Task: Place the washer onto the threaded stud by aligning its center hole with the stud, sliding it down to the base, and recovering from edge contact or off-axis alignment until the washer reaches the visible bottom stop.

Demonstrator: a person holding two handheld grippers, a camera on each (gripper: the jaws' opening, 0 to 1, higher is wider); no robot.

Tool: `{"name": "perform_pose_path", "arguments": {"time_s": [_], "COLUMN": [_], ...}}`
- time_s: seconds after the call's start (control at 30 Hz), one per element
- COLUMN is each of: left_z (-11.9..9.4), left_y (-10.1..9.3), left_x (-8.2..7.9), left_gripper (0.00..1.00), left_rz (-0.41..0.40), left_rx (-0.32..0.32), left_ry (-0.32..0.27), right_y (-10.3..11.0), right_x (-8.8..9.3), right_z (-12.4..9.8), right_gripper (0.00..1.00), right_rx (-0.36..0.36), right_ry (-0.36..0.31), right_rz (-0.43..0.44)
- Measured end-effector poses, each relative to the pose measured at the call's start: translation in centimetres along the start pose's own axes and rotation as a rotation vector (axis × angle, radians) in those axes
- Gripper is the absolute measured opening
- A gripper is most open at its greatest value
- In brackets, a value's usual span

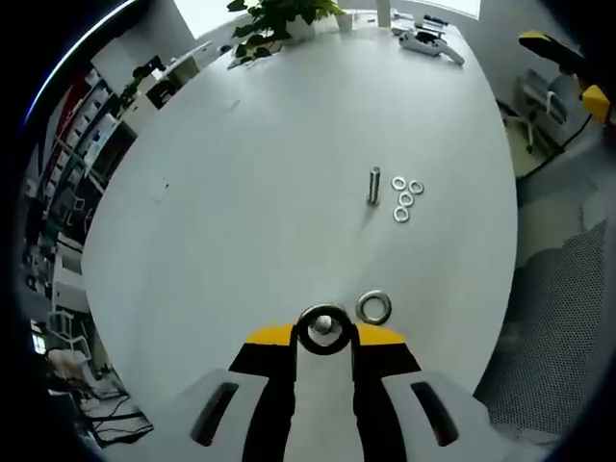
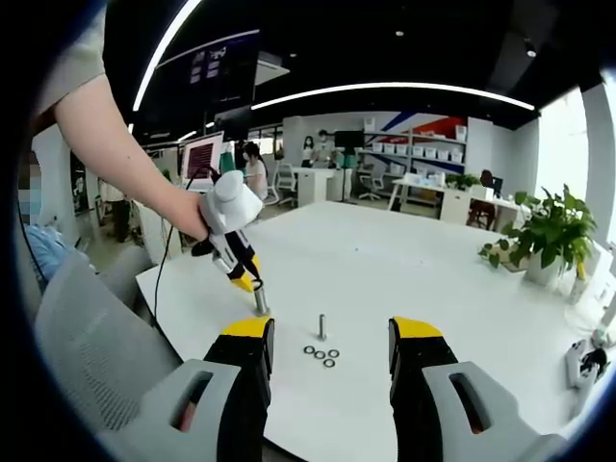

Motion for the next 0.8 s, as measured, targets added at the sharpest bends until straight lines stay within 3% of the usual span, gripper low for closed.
{"name": "perform_pose_path", "arguments": {"time_s": [0.63, 0.8], "left_z": [1.5, 1.5], "left_y": [-0.1, -0.1], "left_x": [-0.2, -0.1], "left_gripper": [0.2, 0.2], "left_rz": [0.033, -0.009], "left_rx": [0.016, 0.014], "left_ry": [0.041, 0.034], "right_y": [-0.1, 0.0], "right_x": [0.1, 0.1], "right_z": [0.1, 0.1], "right_gripper": [0.5, 0.5], "right_rx": [0.007, 0.003], "right_ry": [0.009, 0.018], "right_rz": [-0.004, -0.01]}}
Point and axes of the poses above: the point that each gripper's makers call its tool centre point, and the gripper's own axes: z roughly forward along the fingers, y roughly to its left, x roughly out of its underside, the point moved 10 cm from there along -z, roughly backward along the fingers, and after that the axes turned 12 degrees about z, right-handed, at the moved point
